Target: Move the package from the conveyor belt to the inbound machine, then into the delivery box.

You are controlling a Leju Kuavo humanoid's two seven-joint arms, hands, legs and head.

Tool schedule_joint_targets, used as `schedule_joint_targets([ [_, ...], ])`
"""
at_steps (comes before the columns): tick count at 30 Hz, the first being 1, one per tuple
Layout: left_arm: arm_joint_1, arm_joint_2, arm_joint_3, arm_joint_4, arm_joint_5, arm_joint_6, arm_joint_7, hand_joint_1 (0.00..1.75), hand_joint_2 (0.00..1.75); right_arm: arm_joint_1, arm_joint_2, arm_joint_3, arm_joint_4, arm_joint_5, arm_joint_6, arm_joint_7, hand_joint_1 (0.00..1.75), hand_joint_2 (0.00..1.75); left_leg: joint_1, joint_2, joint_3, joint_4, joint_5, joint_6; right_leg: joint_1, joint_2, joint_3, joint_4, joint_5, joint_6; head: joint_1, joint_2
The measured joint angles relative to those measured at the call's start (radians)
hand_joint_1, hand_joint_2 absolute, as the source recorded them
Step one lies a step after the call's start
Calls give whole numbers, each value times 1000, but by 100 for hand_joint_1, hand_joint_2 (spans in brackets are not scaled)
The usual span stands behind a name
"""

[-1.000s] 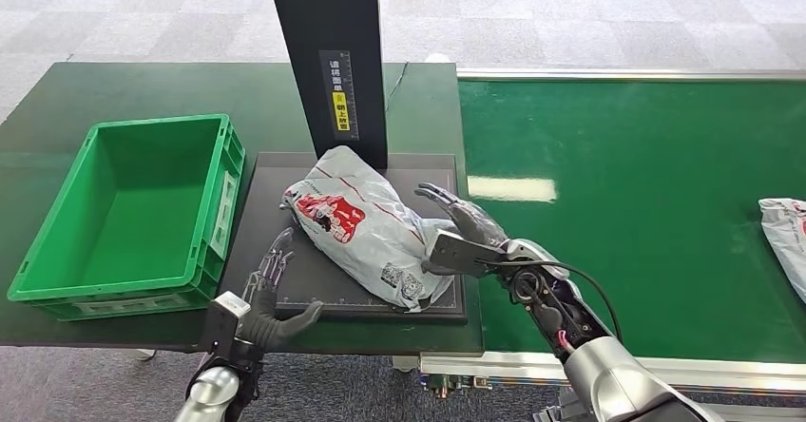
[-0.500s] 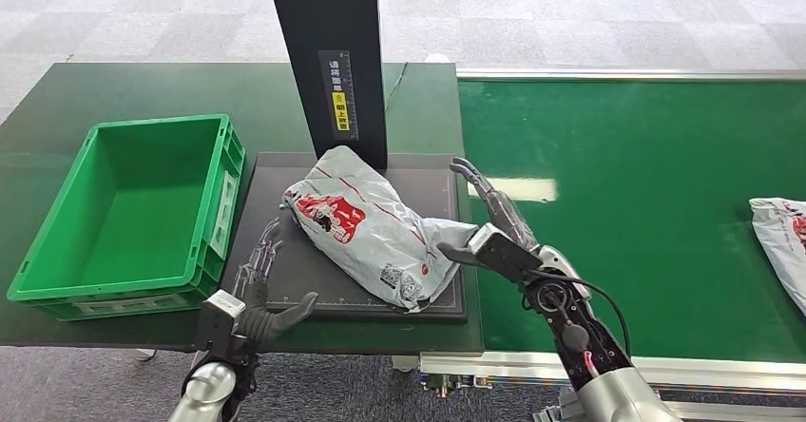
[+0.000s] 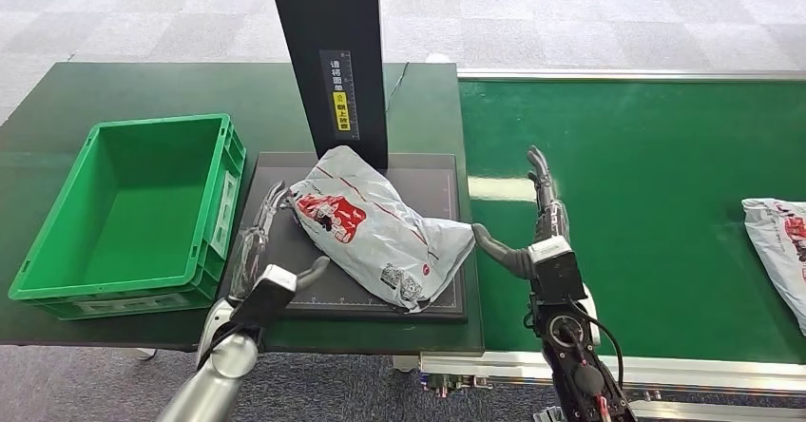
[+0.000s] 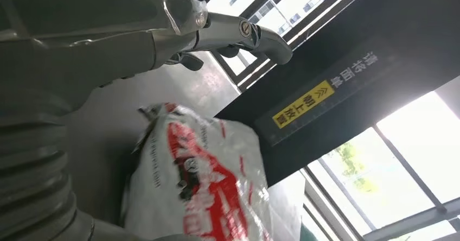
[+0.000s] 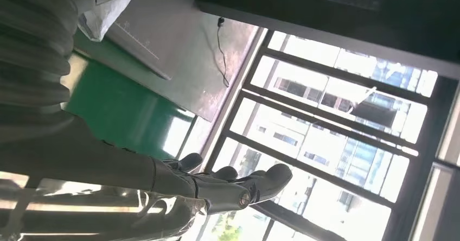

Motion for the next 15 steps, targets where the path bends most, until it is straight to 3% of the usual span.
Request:
schedule_joint_targets([
  [7, -240, -7, -63, 179, -231, 92, 314, 0, 175, 132, 50, -47, -90, -21, 36, 16, 0, 175, 0, 1, 1, 0, 1, 0, 0, 0, 1, 0, 0, 0, 0, 0],
  [15, -361, -43, -105, 366, -329, 91, 398, 0, 175, 179, 82, -70, -115, -5, 60, 29, 0, 175, 0, 2, 0, 0, 0, 0, 0, 1, -1, 0, 0, 0, 0, 0],
])
